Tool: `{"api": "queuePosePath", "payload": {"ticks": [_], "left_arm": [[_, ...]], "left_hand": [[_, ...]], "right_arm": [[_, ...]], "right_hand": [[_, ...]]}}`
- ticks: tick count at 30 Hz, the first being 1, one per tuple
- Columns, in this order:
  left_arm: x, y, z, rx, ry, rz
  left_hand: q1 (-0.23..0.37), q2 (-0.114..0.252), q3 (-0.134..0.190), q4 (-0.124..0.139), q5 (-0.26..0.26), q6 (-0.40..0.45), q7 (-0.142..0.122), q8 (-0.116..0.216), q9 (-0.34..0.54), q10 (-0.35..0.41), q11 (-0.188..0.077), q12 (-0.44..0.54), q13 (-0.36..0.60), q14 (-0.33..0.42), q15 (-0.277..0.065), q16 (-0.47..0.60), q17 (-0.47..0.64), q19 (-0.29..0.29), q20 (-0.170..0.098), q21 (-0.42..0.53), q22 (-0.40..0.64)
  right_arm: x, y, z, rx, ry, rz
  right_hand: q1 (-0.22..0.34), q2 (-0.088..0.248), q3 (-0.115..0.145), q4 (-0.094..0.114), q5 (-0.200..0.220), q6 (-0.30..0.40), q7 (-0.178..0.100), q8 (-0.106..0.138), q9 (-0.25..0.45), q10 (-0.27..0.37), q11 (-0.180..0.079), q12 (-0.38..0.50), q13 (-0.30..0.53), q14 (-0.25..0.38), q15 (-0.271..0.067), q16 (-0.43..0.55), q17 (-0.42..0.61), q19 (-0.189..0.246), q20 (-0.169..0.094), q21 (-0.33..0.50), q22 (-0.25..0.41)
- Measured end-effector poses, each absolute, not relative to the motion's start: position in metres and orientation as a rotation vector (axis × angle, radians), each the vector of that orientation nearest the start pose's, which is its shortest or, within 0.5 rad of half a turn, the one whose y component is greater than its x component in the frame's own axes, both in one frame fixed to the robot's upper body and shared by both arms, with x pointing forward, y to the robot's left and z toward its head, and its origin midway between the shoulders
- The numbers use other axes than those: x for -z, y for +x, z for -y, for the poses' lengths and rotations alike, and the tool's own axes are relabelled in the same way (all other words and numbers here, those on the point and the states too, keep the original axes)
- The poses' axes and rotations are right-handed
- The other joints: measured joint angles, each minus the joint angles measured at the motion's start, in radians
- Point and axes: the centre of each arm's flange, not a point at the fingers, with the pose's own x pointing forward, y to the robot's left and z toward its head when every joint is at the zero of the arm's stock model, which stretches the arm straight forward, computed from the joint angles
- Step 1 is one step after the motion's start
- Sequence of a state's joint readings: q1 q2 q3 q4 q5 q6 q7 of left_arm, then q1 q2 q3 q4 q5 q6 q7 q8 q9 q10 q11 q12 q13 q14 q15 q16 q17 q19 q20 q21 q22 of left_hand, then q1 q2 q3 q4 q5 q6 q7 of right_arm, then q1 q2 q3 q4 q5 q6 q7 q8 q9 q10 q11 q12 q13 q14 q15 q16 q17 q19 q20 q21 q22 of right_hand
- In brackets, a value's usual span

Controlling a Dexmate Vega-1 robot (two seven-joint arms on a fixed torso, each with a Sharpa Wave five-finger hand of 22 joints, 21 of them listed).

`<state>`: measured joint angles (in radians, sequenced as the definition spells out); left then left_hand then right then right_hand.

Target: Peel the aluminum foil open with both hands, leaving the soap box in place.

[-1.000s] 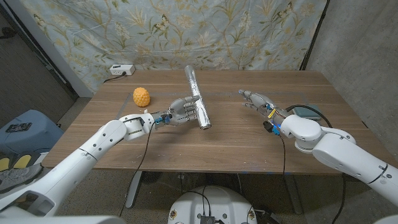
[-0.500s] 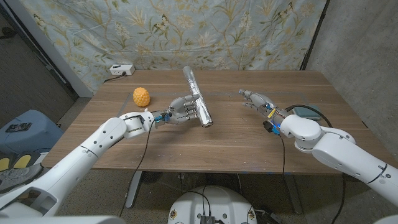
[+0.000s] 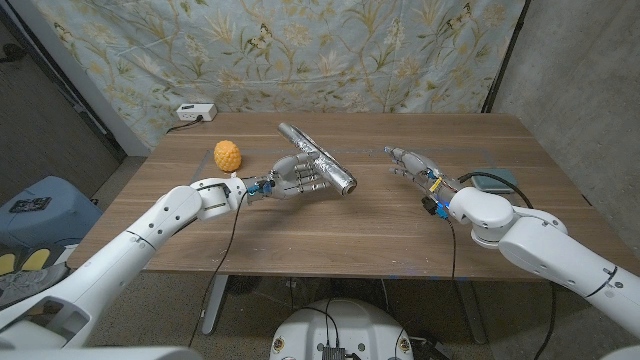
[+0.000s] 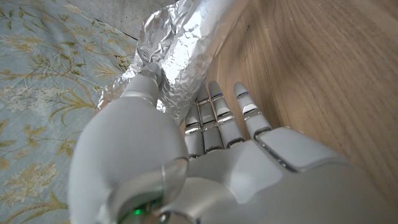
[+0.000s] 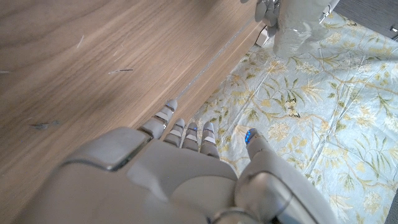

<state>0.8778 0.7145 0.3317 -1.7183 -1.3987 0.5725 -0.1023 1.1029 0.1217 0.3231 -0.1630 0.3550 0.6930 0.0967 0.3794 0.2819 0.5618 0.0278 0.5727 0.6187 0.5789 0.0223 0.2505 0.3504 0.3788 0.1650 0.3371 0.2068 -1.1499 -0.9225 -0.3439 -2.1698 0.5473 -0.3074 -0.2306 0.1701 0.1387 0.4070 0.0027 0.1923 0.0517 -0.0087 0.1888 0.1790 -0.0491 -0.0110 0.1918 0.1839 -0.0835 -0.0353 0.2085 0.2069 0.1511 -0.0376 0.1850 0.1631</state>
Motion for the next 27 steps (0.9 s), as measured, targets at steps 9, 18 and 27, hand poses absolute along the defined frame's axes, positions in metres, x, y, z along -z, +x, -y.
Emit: {"api": "queuePosePath", "payload": {"ticks": [9, 18, 27], "left_arm": [[0.033, 0.585, -0.213, 0.725, -0.373, -0.103], [0.016, 0.583, -0.219, 0.707, -0.270, -0.120], [0.005, 0.582, -0.224, 0.702, -0.203, -0.125]], "left_hand": [[-0.003, 0.003, 0.027, -0.027, 0.008, 0.000, 0.000, 0.000, 0.017, 0.039, 0.007, 0.019, 0.000, 0.054, -0.018, 0.009, -0.012, 0.040, -0.004, 0.015, 0.000], [-0.003, 0.003, 0.034, -0.034, 0.017, 0.004, 0.003, 0.000, 0.029, 0.052, 0.020, 0.024, 0.006, 0.079, -0.008, 0.017, -0.021, 0.050, 0.007, 0.023, 0.000], [-0.003, 0.003, 0.038, -0.038, 0.019, 0.007, 0.007, 0.000, 0.036, 0.057, 0.025, 0.023, 0.012, 0.084, -0.003, 0.017, -0.018, 0.050, 0.007, 0.023, 0.000]], "right_arm": [[0.038, 0.512, 0.219, -0.285, -0.410, 0.368], [0.042, 0.512, 0.218, -0.290, -0.385, 0.366], [0.040, 0.507, 0.215, -0.299, -0.375, 0.370]], "right_hand": [[0.000, 0.000, 0.000, 0.000, 0.000, 0.000, 0.000, 0.000, 0.000, 0.000, 0.000, 0.000, 0.000, 0.000, 0.000, 0.000, 0.000, 0.000, 0.000, 0.000, 0.000], [0.000, 0.000, 0.000, 0.000, 0.000, 0.000, 0.000, 0.000, 0.000, 0.000, 0.000, 0.000, 0.000, 0.000, 0.000, 0.000, 0.000, 0.000, 0.000, 0.000, 0.000], [0.037, -0.003, 0.004, -0.034, 0.000, 0.031, 0.031, 0.008, 0.000, 0.033, 0.028, 0.008, 0.003, 0.030, 0.023, 0.002, -0.009, 0.028, -0.001, 0.004, 0.000]]}}
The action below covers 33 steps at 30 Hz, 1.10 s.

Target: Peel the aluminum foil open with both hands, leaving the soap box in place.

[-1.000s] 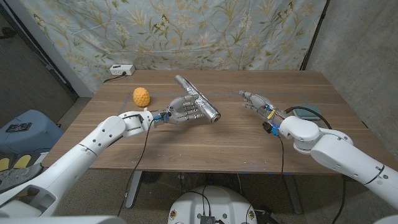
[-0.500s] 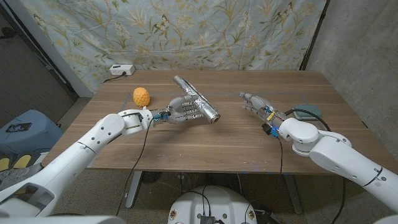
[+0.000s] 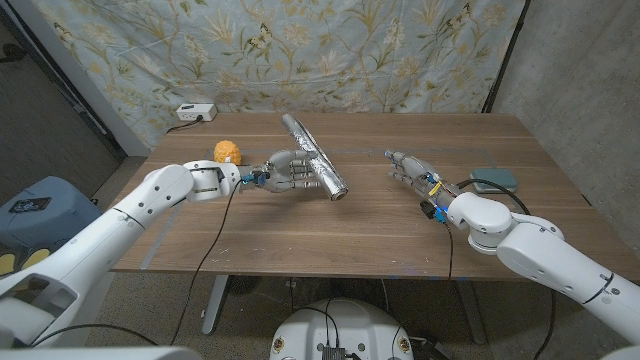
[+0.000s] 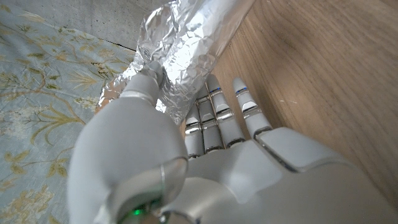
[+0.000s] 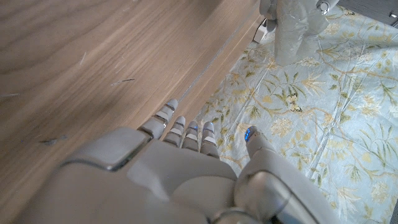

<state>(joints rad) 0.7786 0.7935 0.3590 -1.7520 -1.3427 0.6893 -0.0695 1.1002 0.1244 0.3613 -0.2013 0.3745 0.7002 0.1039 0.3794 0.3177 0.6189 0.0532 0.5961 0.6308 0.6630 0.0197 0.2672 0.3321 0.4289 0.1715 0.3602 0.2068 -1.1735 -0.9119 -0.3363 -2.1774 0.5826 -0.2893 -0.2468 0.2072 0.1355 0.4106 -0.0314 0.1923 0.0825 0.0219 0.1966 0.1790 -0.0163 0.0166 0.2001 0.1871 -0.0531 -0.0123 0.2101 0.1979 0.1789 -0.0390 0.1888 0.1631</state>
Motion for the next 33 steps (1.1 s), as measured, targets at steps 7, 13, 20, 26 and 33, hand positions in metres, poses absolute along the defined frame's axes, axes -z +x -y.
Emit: {"api": "queuePosePath", "payload": {"ticks": [7, 13, 20, 26, 33], "left_arm": [[0.002, 0.581, -0.226, 0.698, -0.173, -0.132], [-0.003, 0.581, -0.228, 0.694, -0.141, -0.136], [-0.006, 0.580, -0.227, 0.691, -0.102, -0.143], [-0.006, 0.580, -0.226, 0.685, -0.077, -0.149], [-0.008, 0.579, -0.221, 0.673, -0.028, -0.154]], "left_hand": [[0.000, 0.000, 0.000, 0.000, 0.000, 0.002, 0.002, 0.000, 0.002, 0.007, 0.007, 0.000, 0.000, 0.000, 0.000, 0.000, 0.000, 0.005, 0.005, 0.007, 0.000], [0.001, -0.001, 0.000, 0.000, 0.000, 0.005, 0.005, 0.000, 0.003, 0.007, 0.007, 0.006, 0.000, 0.004, 0.004, 0.008, 0.005, 0.005, 0.005, 0.007, 0.000], [0.002, -0.002, 0.000, 0.000, 0.008, 0.005, 0.005, 0.000, 0.005, 0.012, 0.012, 0.006, 0.006, 0.007, 0.007, 0.008, 0.005, 0.007, 0.007, 0.008, 0.000], [0.005, -0.005, 0.003, -0.003, 0.008, 0.009, 0.009, 0.000, 0.008, 0.012, 0.012, 0.006, 0.009, 0.007, 0.007, 0.008, 0.005, 0.007, 0.007, 0.015, 0.000], [0.010, -0.010, 0.007, -0.007, 0.016, 0.011, 0.011, 0.000, 0.008, 0.016, 0.016, 0.006, 0.010, 0.012, 0.013, 0.016, 0.005, 0.013, 0.013, 0.015, 0.000]], "right_arm": [[0.024, 0.489, 0.206, -0.314, -0.422, 0.396], [0.016, 0.478, 0.201, -0.296, -0.496, 0.370], [0.004, 0.464, 0.193, -0.283, -0.575, 0.368], [-0.004, 0.454, 0.187, -0.287, -0.608, 0.385], [-0.010, 0.449, 0.183, -0.277, -0.650, 0.388]], "right_hand": [[0.030, -0.014, 0.000, -0.035, -0.004, 0.016, 0.016, 0.000, 0.000, 0.025, 0.022, 0.007, 0.002, 0.030, 0.020, 0.002, -0.007, 0.026, -0.003, 0.008, 0.000], [0.057, -0.032, 0.000, -0.067, -0.004, 0.036, 0.036, 0.000, 0.005, 0.066, 0.053, 0.011, 0.002, 0.063, 0.038, 0.009, -0.007, 0.065, 0.001, 0.008, 0.000], [0.082, -0.034, -0.001, -0.090, -0.004, 0.052, 0.052, 0.000, 0.005, 0.102, 0.085, 0.019, 0.007, 0.097, 0.060, 0.018, -0.007, 0.096, 0.021, 0.015, 0.000], [0.087, -0.039, -0.005, -0.097, -0.004, 0.048, 0.059, 0.000, 0.005, 0.115, 0.091, 0.027, 0.007, 0.110, 0.073, 0.018, -0.007, 0.107, 0.032, 0.015, 0.002], [0.096, -0.048, -0.006, -0.107, -0.004, 0.044, 0.074, 0.000, 0.005, 0.123, 0.099, 0.027, 0.007, 0.123, 0.076, 0.018, -0.007, 0.112, 0.038, 0.015, 0.002]]}}
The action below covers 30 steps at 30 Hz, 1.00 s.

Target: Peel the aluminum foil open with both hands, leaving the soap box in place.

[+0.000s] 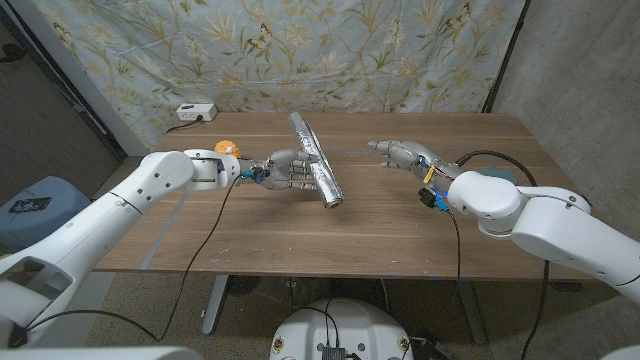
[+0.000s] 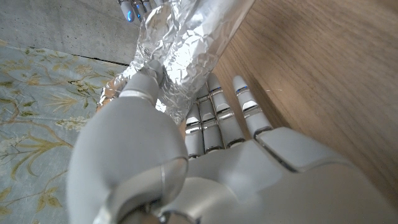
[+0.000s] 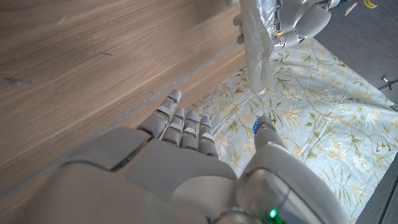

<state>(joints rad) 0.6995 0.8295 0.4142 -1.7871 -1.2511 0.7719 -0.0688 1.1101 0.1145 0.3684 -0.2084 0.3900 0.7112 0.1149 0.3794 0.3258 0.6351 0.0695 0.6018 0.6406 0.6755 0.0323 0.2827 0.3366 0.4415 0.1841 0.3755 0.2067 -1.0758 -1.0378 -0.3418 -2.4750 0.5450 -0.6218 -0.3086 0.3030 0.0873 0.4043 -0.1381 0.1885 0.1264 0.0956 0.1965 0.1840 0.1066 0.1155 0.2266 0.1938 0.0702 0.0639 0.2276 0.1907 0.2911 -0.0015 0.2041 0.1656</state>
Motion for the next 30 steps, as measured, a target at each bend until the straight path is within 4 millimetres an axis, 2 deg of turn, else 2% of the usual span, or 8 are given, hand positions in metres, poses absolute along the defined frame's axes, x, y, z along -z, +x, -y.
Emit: {"api": "queuePosePath", "payload": {"ticks": [8, 10, 17, 18, 22, 27, 28, 30], "left_arm": [[-0.010, 0.578, -0.214, 0.672, 0.004, -0.153], [-0.009, 0.578, -0.214, 0.657, 0.026, -0.156], [-0.010, 0.576, -0.208, 0.671, 0.035, -0.154], [-0.008, 0.578, -0.210, 0.649, 0.055, -0.155], [-0.009, 0.577, -0.207, 0.646, 0.070, -0.152], [-0.010, 0.574, -0.203, 0.656, 0.076, -0.148], [-0.010, 0.575, -0.204, 0.644, 0.089, -0.148], [-0.010, 0.575, -0.202, 0.645, 0.095, -0.147]], "left_hand": [[0.006, -0.006, 0.000, 0.000, 0.006, 0.004, 0.004, 0.000, 0.000, 0.002, 0.002, 0.000, 0.006, 0.004, -0.004, 0.000, 0.000, 0.000, 0.000, 0.006, 0.000], [0.007, -0.007, 0.004, -0.004, 0.006, 0.005, 0.005, 0.000, 0.000, 0.002, 0.002, -0.001, 0.006, 0.004, -0.004, 0.000, 0.000, 0.000, 0.000, 0.006, 0.000], [0.009, -0.009, 0.007, -0.007, 0.010, 0.007, 0.007, 0.000, 0.001, 0.002, 0.002, 0.005, 0.007, 0.003, -0.004, 0.000, 0.005, 0.000, 0.000, 0.006, 0.000], [0.010, -0.010, 0.008, -0.008, 0.010, 0.007, 0.007, 0.000, 0.001, 0.002, 0.002, 0.005, 0.007, 0.003, -0.004, 0.000, 0.005, 0.000, 0.000, 0.006, 0.000], [0.017, -0.017, 0.008, -0.008, 0.014, 0.009, 0.009, 0.000, 0.001, 0.001, 0.002, 0.005, 0.007, 0.003, -0.004, 0.000, 0.005, 0.004, 0.004, 0.006, 0.000], [0.018, -0.018, 0.012, -0.012, 0.017, 0.011, 0.011, 0.000, 0.017, 0.005, 0.005, 0.005, 0.007, 0.003, -0.004, 0.000, 0.005, 0.005, 0.005, 0.015, 0.000], [0.018, -0.018, 0.012, -0.012, 0.017, 0.011, 0.011, 0.000, 0.036, 0.007, 0.007, 0.005, 0.008, 0.003, -0.004, 0.000, 0.005, 0.005, 0.005, 0.015, 0.000], [0.018, -0.018, 0.012, -0.012, 0.021, 0.014, 0.014, 0.000, 0.037, 0.007, 0.007, 0.005, 0.008, 0.003, -0.004, 0.000, 0.005, 0.005, 0.005, 0.015, 0.000]], "right_arm": [[-0.013, 0.447, 0.181, -0.271, -0.675, 0.394], [-0.018, 0.443, 0.172, -0.286, -0.682, 0.413], [-0.017, 0.445, 0.174, -0.278, -0.703, 0.402], [-0.024, 0.441, 0.162, -0.301, -0.700, 0.429], [-0.028, 0.441, 0.156, -0.308, -0.710, 0.437], [-0.025, 0.443, 0.158, -0.300, -0.727, 0.422], [-0.032, 0.441, 0.149, -0.315, -0.724, 0.440], [-0.033, 0.442, 0.147, -0.318, -0.729, 0.438]], "right_hand": [[0.009, 0.001, -0.003, -0.003, 0.000, 0.000, 0.010, 0.000, 0.000, 0.012, 0.012, 0.000, 0.004, 0.010, 0.009, 0.000, 0.000, 0.007, 0.007, 0.000, 0.000], [0.014, -0.004, -0.003, -0.003, 0.000, 0.001, 0.018, 0.000, 0.000, 0.013, 0.013, 0.000, 0.004, 0.015, 0.015, 0.000, 0.000, 0.010, 0.012, 0.000, 0.000], [0.024, -0.010, -0.004, -0.010, 0.000, 0.017, 0.034, 0.000, 0.000, 0.039, 0.028, 0.008, 0.009, 0.031, 0.031, 0.000, 0.001, 0.021, 0.029, 0.000, 0.000], [0.028, -0.007, -0.003, -0.011, 0.000, 0.017, 0.033, 0.000, 0.000, 0.043, 0.032, 0.010, 0.010, 0.031, 0.031, 0.003, 0.002, 0.021, 0.029, 0.000, 0.000], [0.040, -0.010, -0.007, -0.016, 0.000, 0.017, 0.033, 0.000, 0.000, 0.050, 0.039, 0.016, 0.010, 0.041, 0.031, 0.003, 0.003, 0.028, 0.036, 0.000, 0.000], [0.054, -0.017, -0.008, -0.022, 0.000, 0.007, 0.035, -0.001, 0.000, 0.059, 0.048, 0.016, 0.014, 0.054, 0.044, 0.003, 0.003, 0.030, 0.052, -0.001, 0.000], [0.054, -0.017, -0.008, -0.022, 0.000, 0.003, 0.032, -0.005, 0.000, 0.059, 0.049, 0.016, 0.017, 0.053, 0.044, 0.003, 0.003, 0.031, 0.054, -0.004, 0.000], [0.058, -0.021, -0.008, -0.022, 0.004, -0.011, 0.031, -0.005, 0.004, 0.057, 0.062, 0.016, 0.018, 0.057, 0.058, 0.003, 0.003, 0.027, 0.062, -0.007, 0.000]]}}
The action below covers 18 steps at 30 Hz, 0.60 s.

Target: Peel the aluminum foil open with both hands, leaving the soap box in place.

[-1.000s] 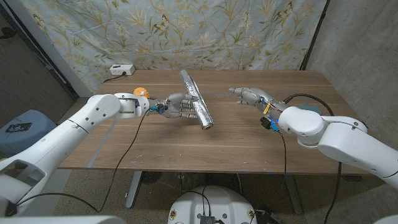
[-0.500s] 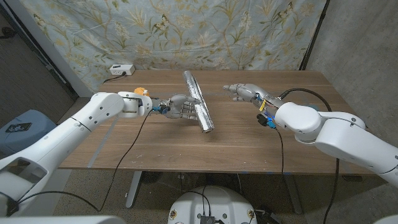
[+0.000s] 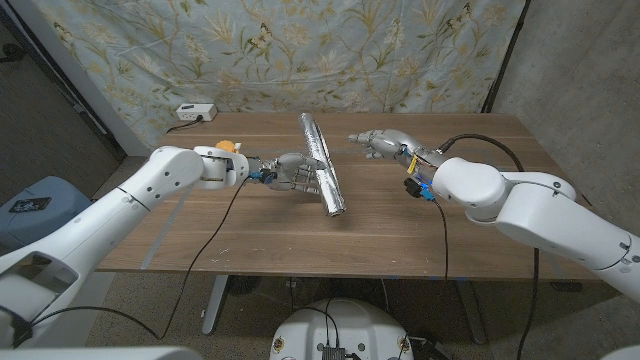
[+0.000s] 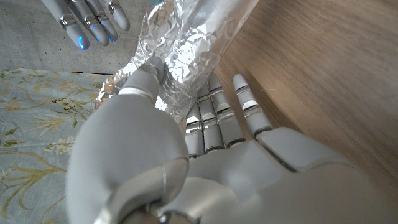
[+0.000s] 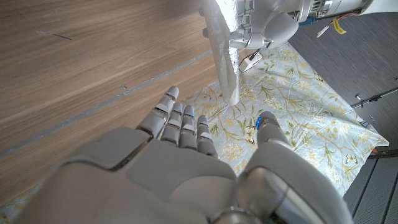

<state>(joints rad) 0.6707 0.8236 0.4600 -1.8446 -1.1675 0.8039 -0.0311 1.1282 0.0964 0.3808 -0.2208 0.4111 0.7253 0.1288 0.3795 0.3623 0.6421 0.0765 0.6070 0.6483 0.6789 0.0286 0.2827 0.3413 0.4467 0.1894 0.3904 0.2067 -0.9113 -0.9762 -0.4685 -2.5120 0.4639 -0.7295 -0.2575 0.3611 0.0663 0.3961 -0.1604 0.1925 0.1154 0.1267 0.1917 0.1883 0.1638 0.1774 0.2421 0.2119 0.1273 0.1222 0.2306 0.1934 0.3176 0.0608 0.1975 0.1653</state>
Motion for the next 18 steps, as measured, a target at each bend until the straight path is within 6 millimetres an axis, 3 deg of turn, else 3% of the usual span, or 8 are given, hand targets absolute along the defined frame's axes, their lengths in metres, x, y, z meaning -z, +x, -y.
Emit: {"api": "queuePosePath", "payload": {"ticks": [5, 18], "left_arm": [[-0.011, 0.573, -0.199, 0.647, 0.108, -0.144], [-0.013, 0.569, -0.188, 0.651, 0.136, -0.130]], "left_hand": [[0.000, 0.000, 0.000, 0.000, 0.007, 0.000, 0.000, 0.000, 0.001, 0.000, 0.000, 0.000, 0.006, 0.000, 0.000, 0.000, 0.003, 0.000, 0.000, 0.000, 0.000], [0.009, -0.009, 0.007, -0.007, 0.018, 0.002, 0.002, 0.000, 0.024, 0.000, 0.000, 0.003, 0.007, 0.000, 0.000, 0.010, 0.018, 0.000, 0.000, 0.000, 0.000]], "right_arm": [[-0.037, 0.444, 0.143, -0.324, -0.743, 0.426], [-0.043, 0.448, 0.131, -0.350, -0.775, 0.397]], "right_hand": [[0.009, 0.002, 0.000, 0.000, 0.000, -0.027, -0.001, -0.007, 0.000, -0.007, 0.029, 0.006, 0.009, -0.002, 0.034, 0.000, 0.008, -0.006, 0.031, -0.003, 0.000], [0.035, 0.001, -0.003, 0.003, 0.000, -0.065, -0.007, -0.012, 0.005, -0.013, 0.037, 0.013, 0.023, 0.001, 0.068, -0.007, 0.014, -0.011, 0.068, -0.003, 0.000]]}}
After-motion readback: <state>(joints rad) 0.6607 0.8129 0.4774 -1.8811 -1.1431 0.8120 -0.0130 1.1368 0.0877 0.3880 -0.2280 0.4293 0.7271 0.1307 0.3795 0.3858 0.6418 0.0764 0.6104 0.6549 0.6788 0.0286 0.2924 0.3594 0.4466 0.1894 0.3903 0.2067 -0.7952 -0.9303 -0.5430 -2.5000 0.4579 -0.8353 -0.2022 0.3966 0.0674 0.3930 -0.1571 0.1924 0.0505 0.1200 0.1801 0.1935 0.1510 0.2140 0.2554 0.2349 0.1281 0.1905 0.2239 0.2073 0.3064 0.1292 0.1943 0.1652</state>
